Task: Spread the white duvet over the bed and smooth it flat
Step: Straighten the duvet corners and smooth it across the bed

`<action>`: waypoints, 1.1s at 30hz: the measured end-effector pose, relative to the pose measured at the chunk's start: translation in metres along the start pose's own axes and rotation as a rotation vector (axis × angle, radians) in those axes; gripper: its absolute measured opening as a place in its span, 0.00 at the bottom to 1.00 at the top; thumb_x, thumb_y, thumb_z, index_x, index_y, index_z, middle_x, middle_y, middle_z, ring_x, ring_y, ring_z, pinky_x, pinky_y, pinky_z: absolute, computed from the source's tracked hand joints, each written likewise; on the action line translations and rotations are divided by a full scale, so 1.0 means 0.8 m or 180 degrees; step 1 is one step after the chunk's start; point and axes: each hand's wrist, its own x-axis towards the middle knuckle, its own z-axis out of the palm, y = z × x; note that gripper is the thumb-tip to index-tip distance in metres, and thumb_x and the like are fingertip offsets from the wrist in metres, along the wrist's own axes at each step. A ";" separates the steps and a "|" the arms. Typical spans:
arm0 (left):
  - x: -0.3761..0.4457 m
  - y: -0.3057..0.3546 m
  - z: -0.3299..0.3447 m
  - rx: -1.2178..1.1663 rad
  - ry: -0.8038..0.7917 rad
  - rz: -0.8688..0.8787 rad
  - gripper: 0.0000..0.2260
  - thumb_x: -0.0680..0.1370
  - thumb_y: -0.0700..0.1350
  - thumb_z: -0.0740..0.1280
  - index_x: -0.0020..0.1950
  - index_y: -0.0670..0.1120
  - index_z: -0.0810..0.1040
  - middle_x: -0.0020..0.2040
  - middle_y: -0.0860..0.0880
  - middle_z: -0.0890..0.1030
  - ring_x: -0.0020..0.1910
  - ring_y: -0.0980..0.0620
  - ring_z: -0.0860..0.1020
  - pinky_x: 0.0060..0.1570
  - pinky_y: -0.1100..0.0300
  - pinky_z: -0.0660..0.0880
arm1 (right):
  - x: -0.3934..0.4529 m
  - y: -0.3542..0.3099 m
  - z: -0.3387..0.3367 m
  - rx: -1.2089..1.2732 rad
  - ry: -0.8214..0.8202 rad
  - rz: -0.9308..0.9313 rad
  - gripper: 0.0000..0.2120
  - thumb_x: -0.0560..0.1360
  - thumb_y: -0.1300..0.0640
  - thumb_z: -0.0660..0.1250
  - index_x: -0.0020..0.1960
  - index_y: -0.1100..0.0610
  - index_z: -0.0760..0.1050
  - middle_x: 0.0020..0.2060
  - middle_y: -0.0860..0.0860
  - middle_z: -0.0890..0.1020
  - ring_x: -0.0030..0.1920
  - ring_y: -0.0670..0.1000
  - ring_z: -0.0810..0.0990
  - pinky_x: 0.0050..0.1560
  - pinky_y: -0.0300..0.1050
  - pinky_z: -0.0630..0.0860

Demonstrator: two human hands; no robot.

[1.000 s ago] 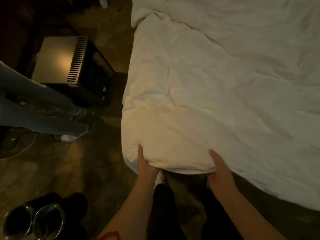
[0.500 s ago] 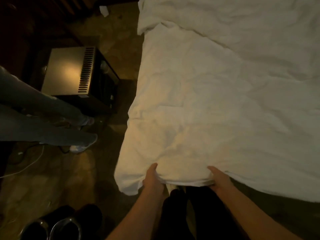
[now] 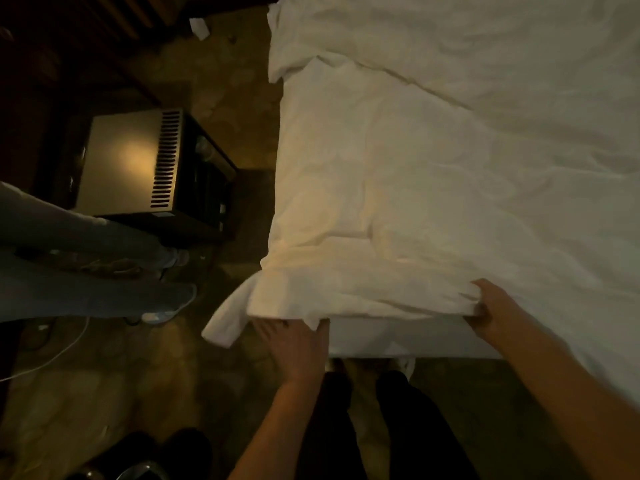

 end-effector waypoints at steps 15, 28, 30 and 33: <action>0.306 0.108 0.050 -0.0110 -0.2153 0.2458 0.17 0.81 0.49 0.61 0.70 0.50 0.72 0.62 0.44 0.80 0.61 0.43 0.77 0.60 0.54 0.71 | 0.008 -0.108 0.131 0.0170 0.0197 -0.1091 0.14 0.74 0.60 0.71 0.57 0.63 0.77 0.47 0.56 0.80 0.38 0.49 0.82 0.32 0.41 0.78; 0.484 0.224 0.148 0.0170 -0.1097 0.2447 0.25 0.78 0.67 0.51 0.63 0.54 0.76 0.53 0.49 0.83 0.52 0.46 0.81 0.51 0.55 0.73 | 0.253 -0.262 0.191 -0.5352 0.0997 -0.4035 0.43 0.73 0.25 0.35 0.58 0.51 0.77 0.53 0.51 0.83 0.54 0.54 0.81 0.58 0.47 0.69; 0.507 0.224 0.166 0.0515 -0.1175 0.2199 0.27 0.75 0.71 0.54 0.60 0.54 0.78 0.52 0.50 0.83 0.52 0.48 0.80 0.52 0.57 0.72 | 0.257 -0.273 0.193 -0.5621 0.1060 -0.3652 0.42 0.72 0.26 0.29 0.51 0.48 0.76 0.43 0.48 0.84 0.45 0.51 0.83 0.48 0.45 0.71; 0.530 0.233 0.169 0.0557 -0.1055 0.1865 0.27 0.75 0.71 0.54 0.53 0.53 0.80 0.49 0.50 0.84 0.50 0.48 0.80 0.50 0.57 0.73 | 0.240 -0.314 0.199 -0.5082 0.1321 -0.3869 0.27 0.77 0.32 0.49 0.49 0.51 0.75 0.40 0.50 0.84 0.42 0.55 0.83 0.39 0.44 0.71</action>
